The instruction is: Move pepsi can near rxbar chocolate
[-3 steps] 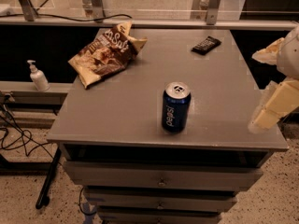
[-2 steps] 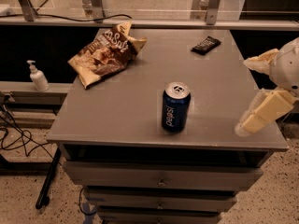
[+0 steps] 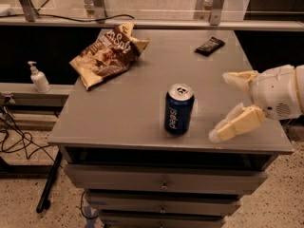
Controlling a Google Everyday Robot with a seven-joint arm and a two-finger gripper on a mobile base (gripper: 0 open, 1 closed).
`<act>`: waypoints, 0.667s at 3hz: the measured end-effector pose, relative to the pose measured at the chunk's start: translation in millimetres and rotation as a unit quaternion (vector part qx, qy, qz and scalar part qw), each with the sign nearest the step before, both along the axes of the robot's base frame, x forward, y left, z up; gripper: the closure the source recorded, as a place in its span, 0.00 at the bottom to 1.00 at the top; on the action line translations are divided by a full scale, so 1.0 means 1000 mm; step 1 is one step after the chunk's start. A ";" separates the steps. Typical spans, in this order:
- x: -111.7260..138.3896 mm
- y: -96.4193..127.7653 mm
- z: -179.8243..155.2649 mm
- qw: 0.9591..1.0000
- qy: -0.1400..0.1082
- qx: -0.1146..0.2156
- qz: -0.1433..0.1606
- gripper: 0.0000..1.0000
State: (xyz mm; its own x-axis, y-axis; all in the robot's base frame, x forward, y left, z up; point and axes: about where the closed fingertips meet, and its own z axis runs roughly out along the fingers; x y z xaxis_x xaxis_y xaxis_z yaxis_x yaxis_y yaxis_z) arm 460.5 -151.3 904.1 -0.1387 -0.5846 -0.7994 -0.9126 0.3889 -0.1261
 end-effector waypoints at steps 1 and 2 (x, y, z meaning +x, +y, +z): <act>0.002 0.027 -0.015 0.996 -0.005 0.092 0.015 0.00; 0.004 0.052 -0.024 0.986 -0.010 0.161 0.033 0.00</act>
Offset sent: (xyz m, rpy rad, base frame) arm 0.0060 0.0753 -0.0363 0.4989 -0.0290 0.1046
